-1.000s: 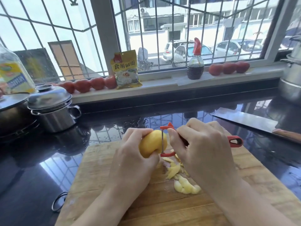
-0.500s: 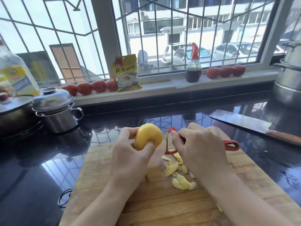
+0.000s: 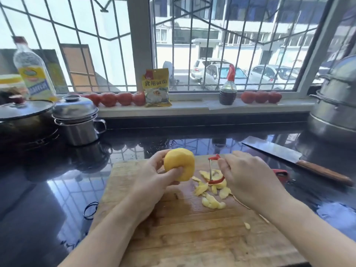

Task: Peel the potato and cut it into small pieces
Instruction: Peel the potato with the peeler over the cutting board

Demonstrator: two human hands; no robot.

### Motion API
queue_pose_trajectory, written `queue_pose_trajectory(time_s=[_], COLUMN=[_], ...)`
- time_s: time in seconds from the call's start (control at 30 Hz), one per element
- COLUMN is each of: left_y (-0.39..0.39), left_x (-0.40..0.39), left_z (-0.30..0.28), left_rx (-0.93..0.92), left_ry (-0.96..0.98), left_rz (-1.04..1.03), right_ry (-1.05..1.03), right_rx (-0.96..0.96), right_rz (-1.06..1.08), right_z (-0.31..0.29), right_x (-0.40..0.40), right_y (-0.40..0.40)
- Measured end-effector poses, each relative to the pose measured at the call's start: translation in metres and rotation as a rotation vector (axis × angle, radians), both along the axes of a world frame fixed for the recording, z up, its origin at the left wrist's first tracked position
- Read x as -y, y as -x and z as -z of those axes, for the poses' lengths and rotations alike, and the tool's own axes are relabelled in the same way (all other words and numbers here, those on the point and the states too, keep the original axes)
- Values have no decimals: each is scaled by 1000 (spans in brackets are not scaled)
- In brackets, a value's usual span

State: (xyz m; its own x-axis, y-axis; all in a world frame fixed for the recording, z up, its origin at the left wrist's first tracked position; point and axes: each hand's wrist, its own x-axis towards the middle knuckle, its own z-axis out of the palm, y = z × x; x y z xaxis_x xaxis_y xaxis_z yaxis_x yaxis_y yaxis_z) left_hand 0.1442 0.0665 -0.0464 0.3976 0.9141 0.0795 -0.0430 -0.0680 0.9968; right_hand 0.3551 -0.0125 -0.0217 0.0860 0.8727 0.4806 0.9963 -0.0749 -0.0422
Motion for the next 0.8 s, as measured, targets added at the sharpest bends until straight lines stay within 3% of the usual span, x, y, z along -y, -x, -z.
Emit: queue_pose_trajectory(time_s=[0.17,0.3,0.47,0.67,0.8], left_y=[-2,-3,-3,-4,-7], left_x=[8,8,4,6,9], left_z=[1,2,3,1,0], left_rx=[-215,-261,-182,-116,-68], left_ry=[-196,-258,-198,-175,-165], left_rz=[-4,-33,2,36,39], right_ry=[-265,-298,-259,-272,-263], right_rx=[256,472,663,608,433], right_rz=[-128,-231,-313,-266,-197], right_z=[-17,-32,-36,-33,-24], right_x=[1,-9,-15,-19,-19], right_y=[14,33,37,37,34])
